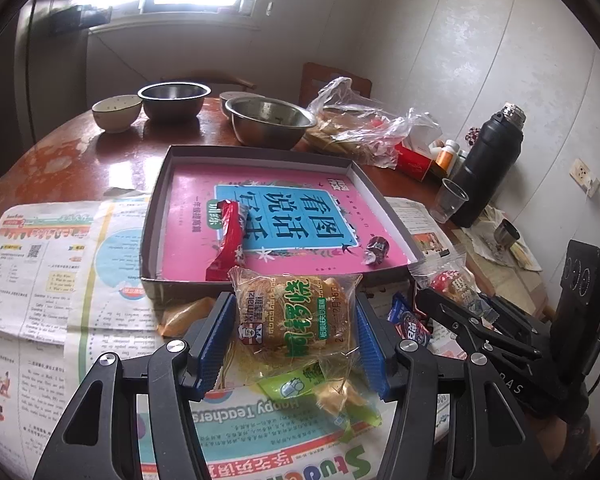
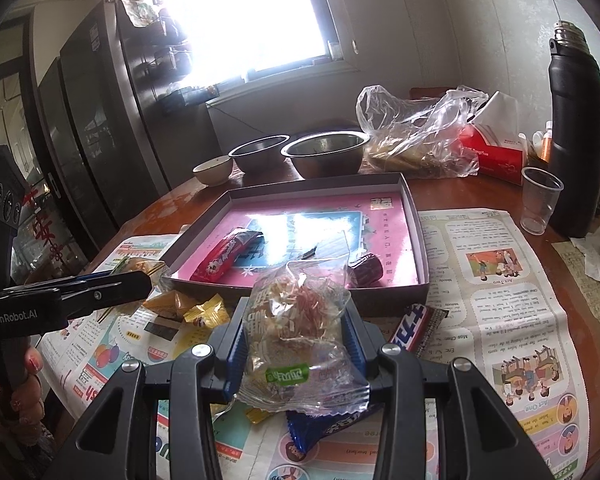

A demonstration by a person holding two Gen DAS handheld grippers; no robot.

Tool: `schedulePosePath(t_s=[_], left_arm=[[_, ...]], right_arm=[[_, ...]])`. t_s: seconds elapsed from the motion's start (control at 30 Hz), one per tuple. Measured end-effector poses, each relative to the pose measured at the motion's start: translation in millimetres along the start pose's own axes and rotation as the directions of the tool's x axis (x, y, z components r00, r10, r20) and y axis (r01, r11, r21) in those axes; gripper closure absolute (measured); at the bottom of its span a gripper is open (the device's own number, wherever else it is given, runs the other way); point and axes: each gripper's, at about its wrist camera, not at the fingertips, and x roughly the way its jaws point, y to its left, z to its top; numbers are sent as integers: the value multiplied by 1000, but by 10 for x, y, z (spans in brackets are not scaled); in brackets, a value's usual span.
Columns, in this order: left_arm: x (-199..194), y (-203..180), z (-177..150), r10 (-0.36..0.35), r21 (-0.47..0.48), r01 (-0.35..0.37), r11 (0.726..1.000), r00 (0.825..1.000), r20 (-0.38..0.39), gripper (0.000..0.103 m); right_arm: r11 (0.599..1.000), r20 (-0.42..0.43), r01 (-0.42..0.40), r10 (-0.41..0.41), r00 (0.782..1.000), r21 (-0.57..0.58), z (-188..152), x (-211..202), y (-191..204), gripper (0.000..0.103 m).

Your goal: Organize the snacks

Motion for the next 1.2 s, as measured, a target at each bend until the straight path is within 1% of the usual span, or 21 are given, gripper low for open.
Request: schedulePosePath(t_s=[0.33,0.87,1.2], left_arm=[[135,32,115,-14,-16,13,1000,1000,-9,43],[329,28,372,-27,-31,27,999,999,-19,43],[459,25,540,-29,-46,29,999,1000,-12,43]], right_arm=[[1000,-6,13,-13,1000,10,56,78,-69,60],[998,-30,38,-36,999,57,191,233,-254,60],[994,-22,63,-61,998,91,327,254,-410,60]])
